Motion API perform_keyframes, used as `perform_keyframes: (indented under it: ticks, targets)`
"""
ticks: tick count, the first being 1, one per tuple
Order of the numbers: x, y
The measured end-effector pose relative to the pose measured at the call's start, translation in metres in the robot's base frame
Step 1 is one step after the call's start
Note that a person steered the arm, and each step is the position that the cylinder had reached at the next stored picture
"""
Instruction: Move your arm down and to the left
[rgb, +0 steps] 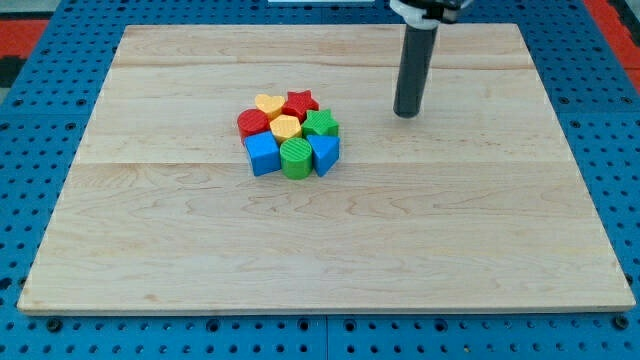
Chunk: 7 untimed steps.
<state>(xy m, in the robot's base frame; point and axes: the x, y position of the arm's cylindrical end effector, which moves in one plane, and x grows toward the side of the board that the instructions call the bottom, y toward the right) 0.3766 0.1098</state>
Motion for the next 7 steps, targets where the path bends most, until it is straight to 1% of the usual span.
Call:
perform_keyframes:
  ticks: [1, 2, 3, 4, 5, 6, 7]
  targets:
    - [0.009, 0.037]
    - [0.098, 0.041]
    - [0.126, 0.033]
    - [0.126, -0.033]
    - [0.116, -0.065]
    - [0.111, -0.069]
    - [0.132, -0.064]
